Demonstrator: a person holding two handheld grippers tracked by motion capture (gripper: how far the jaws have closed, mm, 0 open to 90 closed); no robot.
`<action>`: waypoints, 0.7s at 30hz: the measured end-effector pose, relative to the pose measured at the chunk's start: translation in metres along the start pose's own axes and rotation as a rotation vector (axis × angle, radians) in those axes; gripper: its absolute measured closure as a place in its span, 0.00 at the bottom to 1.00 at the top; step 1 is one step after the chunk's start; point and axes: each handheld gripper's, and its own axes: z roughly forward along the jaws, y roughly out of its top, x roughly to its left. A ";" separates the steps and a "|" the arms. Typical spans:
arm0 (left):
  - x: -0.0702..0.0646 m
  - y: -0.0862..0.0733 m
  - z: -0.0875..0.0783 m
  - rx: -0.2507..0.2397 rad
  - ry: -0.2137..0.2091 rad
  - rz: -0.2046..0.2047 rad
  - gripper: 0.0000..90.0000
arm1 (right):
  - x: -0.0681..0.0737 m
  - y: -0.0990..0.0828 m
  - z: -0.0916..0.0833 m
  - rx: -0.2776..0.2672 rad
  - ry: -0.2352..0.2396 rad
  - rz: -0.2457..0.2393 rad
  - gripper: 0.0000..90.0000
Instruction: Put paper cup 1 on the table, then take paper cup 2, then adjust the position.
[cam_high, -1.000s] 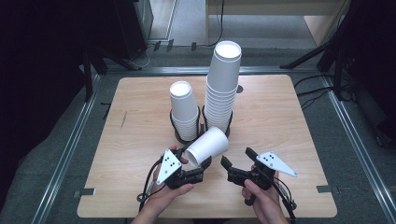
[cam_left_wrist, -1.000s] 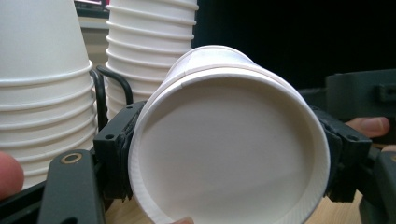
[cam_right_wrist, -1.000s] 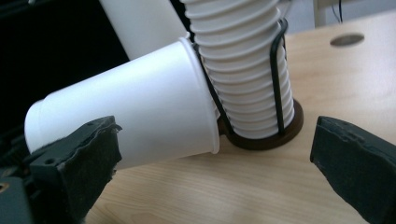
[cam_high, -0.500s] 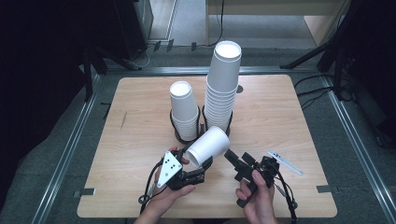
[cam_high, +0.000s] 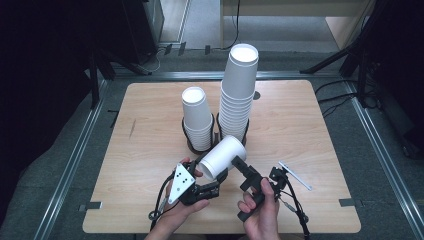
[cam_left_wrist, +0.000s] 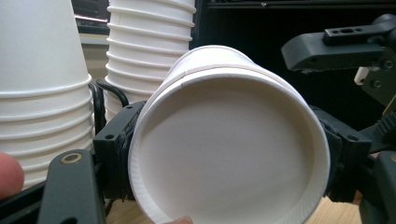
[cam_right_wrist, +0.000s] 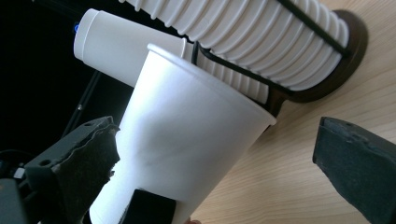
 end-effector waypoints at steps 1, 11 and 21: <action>0.000 0.000 0.000 0.000 0.000 0.000 0.25 | 0.000 -0.001 0.002 0.002 0.002 0.010 0.00; -0.003 -0.001 0.000 -0.002 -0.008 0.007 0.25 | 0.003 -0.008 0.012 0.013 0.034 0.038 0.00; -0.004 -0.001 0.001 -0.010 -0.004 0.016 0.25 | 0.006 -0.007 0.019 0.017 0.056 0.072 0.00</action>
